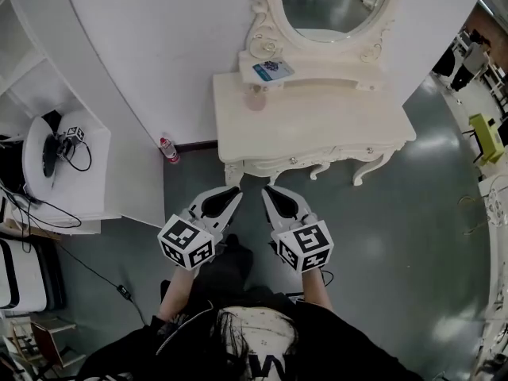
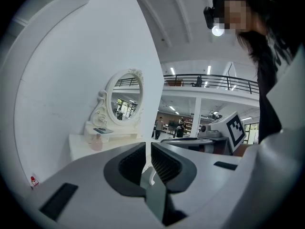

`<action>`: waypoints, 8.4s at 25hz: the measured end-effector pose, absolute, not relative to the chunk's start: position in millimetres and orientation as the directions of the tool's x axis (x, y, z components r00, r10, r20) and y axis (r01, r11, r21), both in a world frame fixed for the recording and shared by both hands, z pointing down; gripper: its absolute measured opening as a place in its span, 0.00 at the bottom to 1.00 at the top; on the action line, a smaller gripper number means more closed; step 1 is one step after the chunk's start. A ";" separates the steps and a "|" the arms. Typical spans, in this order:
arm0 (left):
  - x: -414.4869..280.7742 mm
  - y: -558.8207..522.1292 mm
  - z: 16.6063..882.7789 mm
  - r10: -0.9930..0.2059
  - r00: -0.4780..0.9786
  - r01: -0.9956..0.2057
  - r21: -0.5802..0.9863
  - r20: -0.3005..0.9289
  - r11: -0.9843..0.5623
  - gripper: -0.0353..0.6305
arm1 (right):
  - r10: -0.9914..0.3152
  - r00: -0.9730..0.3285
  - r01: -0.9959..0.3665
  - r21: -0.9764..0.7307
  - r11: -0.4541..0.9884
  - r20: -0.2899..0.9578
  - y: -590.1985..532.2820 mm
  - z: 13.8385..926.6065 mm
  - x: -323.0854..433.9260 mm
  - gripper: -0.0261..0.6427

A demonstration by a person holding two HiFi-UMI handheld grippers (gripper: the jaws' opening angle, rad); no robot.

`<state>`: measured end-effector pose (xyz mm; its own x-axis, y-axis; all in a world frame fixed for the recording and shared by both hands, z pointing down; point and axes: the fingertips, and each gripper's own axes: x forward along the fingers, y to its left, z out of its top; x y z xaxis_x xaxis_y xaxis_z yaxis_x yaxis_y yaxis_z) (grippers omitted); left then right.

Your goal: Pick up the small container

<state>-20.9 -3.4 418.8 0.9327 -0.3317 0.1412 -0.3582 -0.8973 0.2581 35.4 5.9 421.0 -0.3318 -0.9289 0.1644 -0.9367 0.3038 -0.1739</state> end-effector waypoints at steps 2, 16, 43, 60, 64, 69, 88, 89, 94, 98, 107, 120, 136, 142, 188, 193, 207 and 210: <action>-17.1 -24.9 417.1 -0.321 0.937 -0.347 0.260 0.139 -0.901 0.07 | -0.930 -0.326 -0.939 -0.173 0.297 0.170 -16.9 420.7 38.3 0.06; -12.9 -154.8 421.3 -0.259 0.956 -0.289 0.274 0.140 -0.918 0.07 | -0.938 -0.278 -0.956 -0.158 0.249 0.206 -145.9 423.0 39.9 0.06; 63.9 -267.6 447.1 -0.362 0.910 -0.411 0.322 0.203 -0.853 0.07 | -0.865 -0.412 -0.910 -0.164 0.379 0.287 -278.1 450.7 114.4 0.06; 83.0 -299.1 479.2 -0.499 0.809 -0.583 0.311 0.310 -0.751 0.07 | -0.767 -0.463 -0.868 -0.052 0.494 0.444 -348.1 531.8 168.6 0.14; 85.0 -304.0 481.5 -0.524 0.791 -0.608 0.310 0.317 -0.731 0.09 | -0.734 -0.474 -0.850 -0.034 0.526 0.486 -364.1 553.2 173.8 0.20; 87.6 -307.6 485.1 -0.549 0.768 -0.637 0.301 0.329 -0.710 0.10 | -0.681 -0.501 -0.816 -0.029 0.577 0.534 -383.0 580.2 172.8 0.28; 76.1 -297.7 501.2 -0.590 0.702 -0.708 0.300 0.399 -0.639 0.11 | -0.680 -0.548 -0.792 -0.041 0.609 0.487 -413.4 607.8 154.8 0.28; 75.2 -296.5 502.0 -0.591 0.700 -0.710 0.301 0.402 -0.636 0.11 | -0.683 -0.550 -0.791 -0.038 0.610 0.482 -413.3 607.7 154.7 0.27; 71.3 -290.2 506.0 -0.585 0.694 -0.715 0.307 0.419 -0.628 0.12 | -0.686 -0.538 -0.802 -0.048 0.595 0.489 -414.3 606.4 155.0 0.26; 69.7 -286.4 508.6 -0.579 0.694 -0.715 0.314 0.429 -0.624 0.14 | -0.681 -0.526 -0.813 -0.066 0.578 0.509 -412.2 606.6 155.2 0.25; 63.0 -283.2 514.8 -0.558 0.714 -0.698 0.372 0.422 -0.612 0.20 | -0.662 -0.558 -0.812 -0.162 0.561 0.501 -392.0 582.1 148.4 0.25; 64.6 -278.0 529.7 -0.477 0.806 -0.589 0.554 0.350 -0.588 0.36 | -0.662 -0.624 -0.767 -0.162 0.621 0.416 -347.4 486.8 122.7 0.25; 63.6 -252.8 514.9 -0.318 0.918 -0.396 0.605 0.237 -0.691 0.42 | -0.677 -0.649 -0.748 -0.130 0.651 0.347 -291.5 427.3 69.8 0.25; 51.6 -236.6 498.7 -0.276 0.946 -0.323 0.595 0.171 -0.737 0.42 | -0.685 -0.637 -0.756 -0.116 0.644 0.352 -274.2 424.1 47.6 0.25; -11.9 -18.2 494.8 -0.146 0.973 -0.222 0.555 0.177 -0.802 0.42 | -0.788 -0.508 -0.855 -0.099 0.508 0.347 -50.3 418.2 -10.1 0.25; 4.1 37.4 494.1 -0.149 0.972 -0.225 0.547 0.180 -0.807 0.42 | -0.796 -0.507 -0.858 -0.107 0.502 0.331 5.9 417.4 7.4 0.25; -1.8 167.9 495.3 -0.210 0.955 -0.290 0.508 0.209 -0.811 0.42 | -0.776 -0.560 -0.826 -0.116 0.552 0.291 138.8 417.9 2.2 0.25; -10.8 182.7 494.3 -0.238 0.948 -0.314 0.505 0.212 -0.804 0.42 | -0.764 -0.582 -0.811 -0.123 0.572 0.278 153.7 417.3 -6.7 0.25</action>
<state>-10.8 182.7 494.3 0.9480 -0.2376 0.2119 -0.3143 -0.8041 0.5046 -6.7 153.7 417.3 -0.5818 -0.7644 0.2779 -0.8108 0.5722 -0.1234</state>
